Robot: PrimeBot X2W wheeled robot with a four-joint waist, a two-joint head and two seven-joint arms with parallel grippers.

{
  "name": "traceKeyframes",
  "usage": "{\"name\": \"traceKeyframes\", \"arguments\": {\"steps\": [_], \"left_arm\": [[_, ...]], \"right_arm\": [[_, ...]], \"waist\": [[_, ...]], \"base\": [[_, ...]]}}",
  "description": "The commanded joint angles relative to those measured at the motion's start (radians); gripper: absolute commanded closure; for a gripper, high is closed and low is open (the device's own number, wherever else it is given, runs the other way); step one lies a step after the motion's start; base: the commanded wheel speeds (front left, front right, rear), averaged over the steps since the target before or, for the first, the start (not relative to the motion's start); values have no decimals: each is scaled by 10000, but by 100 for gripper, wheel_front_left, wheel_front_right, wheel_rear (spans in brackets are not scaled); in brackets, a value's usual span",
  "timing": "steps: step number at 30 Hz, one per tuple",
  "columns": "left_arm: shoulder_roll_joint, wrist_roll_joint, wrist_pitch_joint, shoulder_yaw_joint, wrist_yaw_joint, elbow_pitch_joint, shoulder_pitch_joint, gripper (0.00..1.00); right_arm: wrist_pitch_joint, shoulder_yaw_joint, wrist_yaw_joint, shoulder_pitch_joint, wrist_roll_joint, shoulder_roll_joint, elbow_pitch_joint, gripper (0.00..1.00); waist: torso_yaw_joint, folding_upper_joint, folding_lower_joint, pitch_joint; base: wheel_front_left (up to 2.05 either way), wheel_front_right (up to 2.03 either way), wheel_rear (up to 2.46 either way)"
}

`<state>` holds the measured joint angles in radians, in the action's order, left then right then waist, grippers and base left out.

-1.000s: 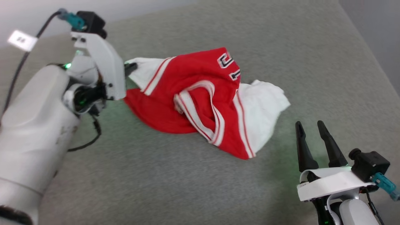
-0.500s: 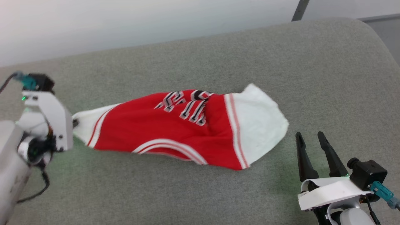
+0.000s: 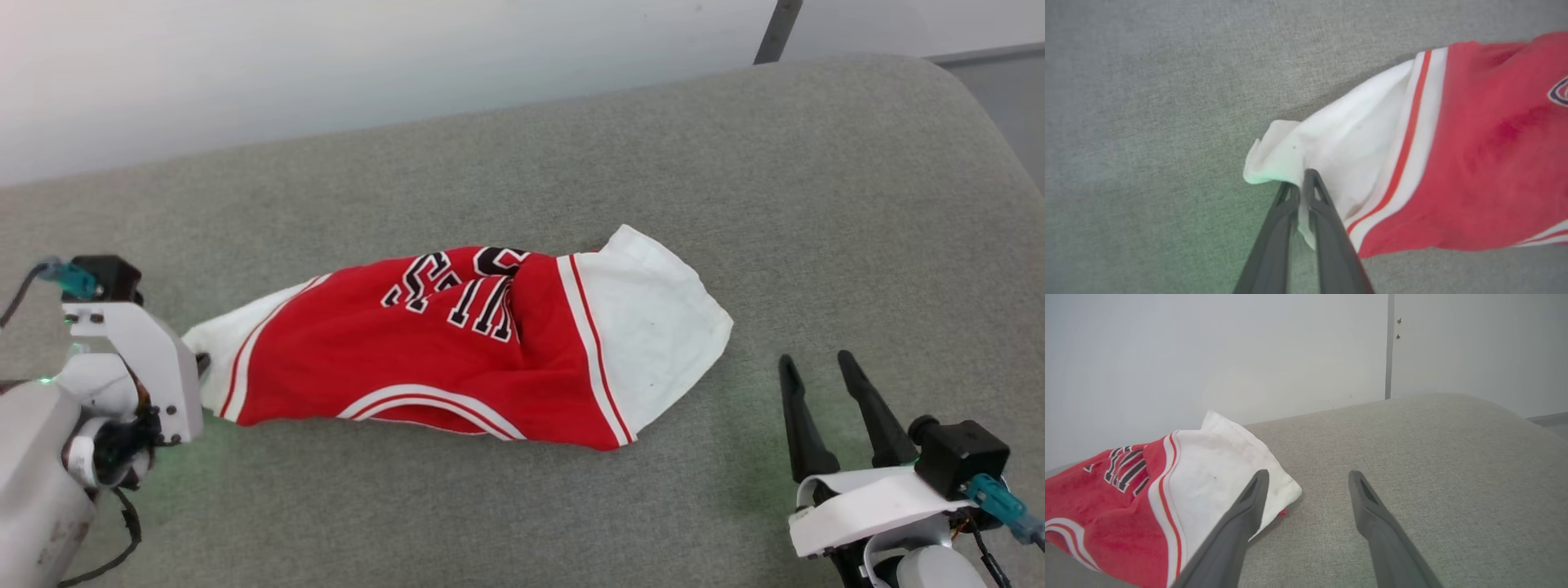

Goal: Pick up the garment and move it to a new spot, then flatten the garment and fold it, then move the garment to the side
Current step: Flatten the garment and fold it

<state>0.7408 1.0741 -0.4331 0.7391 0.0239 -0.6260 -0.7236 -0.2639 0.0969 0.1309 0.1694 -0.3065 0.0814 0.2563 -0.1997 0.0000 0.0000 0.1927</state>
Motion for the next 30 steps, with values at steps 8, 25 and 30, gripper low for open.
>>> {"name": "traceKeyframes", "arguments": {"steps": [8, 25, 30], "left_arm": [[-110, -330, 2906, -559, 339, 1249, 1128, 0], [-1759, -3389, 6982, -1735, 2289, 4593, 4178, 0], [-2668, -4873, 6971, -2884, 2183, 5408, 5220, 0]], "right_arm": [[134, 1096, -5, 384, 107, 1263, 697, 0], [3211, 6401, -6, 2132, -910, 6040, -1122, 0], [3930, 8093, -6, 3179, -1299, 7369, -1718, 0]], "waist": [[642, 0, 0, -274], [2213, 0, 0, -22], [2649, 0, 0, 183]], "base": [[0, 0, 0], [0, 0, 0], [0, 0, 0]]}}
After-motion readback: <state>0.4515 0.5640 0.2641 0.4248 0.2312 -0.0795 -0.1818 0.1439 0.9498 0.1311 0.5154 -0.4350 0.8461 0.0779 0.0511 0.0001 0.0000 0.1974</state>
